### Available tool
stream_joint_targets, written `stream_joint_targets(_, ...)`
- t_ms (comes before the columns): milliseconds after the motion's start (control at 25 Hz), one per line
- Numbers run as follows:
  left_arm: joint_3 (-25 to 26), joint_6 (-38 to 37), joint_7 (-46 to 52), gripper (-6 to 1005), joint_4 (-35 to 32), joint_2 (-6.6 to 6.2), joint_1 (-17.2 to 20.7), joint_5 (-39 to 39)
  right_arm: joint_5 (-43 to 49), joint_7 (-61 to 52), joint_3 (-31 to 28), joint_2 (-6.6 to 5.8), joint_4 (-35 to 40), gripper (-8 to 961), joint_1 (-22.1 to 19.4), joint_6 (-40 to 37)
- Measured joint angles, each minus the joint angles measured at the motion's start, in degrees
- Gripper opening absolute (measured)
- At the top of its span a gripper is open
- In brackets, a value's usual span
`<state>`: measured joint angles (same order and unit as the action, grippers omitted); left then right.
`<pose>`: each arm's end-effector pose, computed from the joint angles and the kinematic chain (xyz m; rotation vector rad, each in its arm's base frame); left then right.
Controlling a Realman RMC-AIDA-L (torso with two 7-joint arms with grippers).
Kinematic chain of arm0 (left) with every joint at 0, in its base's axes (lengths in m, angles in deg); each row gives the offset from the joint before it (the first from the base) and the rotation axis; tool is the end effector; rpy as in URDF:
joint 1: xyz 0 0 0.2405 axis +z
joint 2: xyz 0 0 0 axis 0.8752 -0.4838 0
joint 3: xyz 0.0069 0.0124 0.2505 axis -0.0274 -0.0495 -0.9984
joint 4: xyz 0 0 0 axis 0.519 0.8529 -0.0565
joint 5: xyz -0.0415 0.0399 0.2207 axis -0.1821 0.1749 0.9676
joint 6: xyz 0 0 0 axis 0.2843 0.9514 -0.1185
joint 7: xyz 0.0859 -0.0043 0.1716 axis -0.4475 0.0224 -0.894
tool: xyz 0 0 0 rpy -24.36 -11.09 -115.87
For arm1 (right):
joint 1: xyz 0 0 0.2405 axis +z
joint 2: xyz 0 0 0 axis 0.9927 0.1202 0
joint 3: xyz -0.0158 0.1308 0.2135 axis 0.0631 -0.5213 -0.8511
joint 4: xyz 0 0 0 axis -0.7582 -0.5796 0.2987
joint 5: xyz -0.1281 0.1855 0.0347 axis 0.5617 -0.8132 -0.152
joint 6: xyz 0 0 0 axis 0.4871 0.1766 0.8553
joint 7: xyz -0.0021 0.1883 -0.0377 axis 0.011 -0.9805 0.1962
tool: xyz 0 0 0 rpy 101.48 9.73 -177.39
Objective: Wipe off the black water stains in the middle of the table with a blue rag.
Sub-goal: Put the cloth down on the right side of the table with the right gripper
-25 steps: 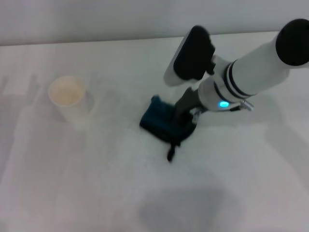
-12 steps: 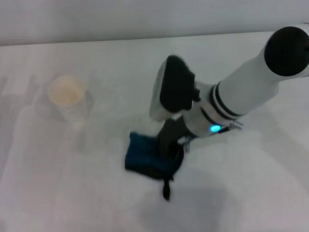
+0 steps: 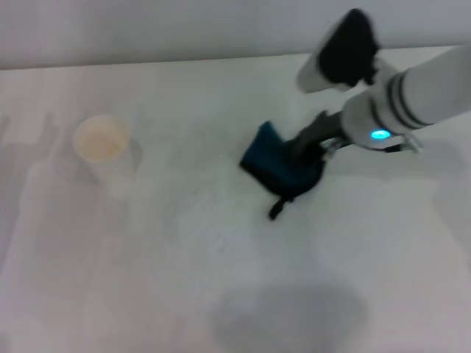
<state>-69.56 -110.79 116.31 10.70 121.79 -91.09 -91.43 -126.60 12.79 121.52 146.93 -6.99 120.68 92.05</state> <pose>-0.3191 0.4002 -0.0035 -1.4882 -0.8302 -1.0779 0.2497 0.4311 -0.0932 -2.5601 0.7448 -0.2523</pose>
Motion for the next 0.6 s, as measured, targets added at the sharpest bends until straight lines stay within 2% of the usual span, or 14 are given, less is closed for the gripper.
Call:
stream_joint_targets(80,0.01,0.00,0.00,874,0.06,0.00,-0.01,0.00,1.78,-0.71,-4.71,-0.08,0.04,71,-1.58,0.74)
stream_joint_targets(240,0.03,0.00,0.00,874,0.12,0.02,-0.03,-0.01,2.29,-1.29,-10.03,-0.15,0.50,72,-3.92,1.21)
stream_joint_targets(400,0.03,0.01,0.00,875,0.70,0.02,-0.17,-0.03,1.00,-1.29,-10.55,0.30,1.05,72,-4.75,1.13)
stream_joint_targets(600,-0.07,0.10,0.00,875,1.25,0.03,-1.45,-0.02,-2.58,-0.90,-10.21,0.48,0.75,127,-5.65,-0.78)
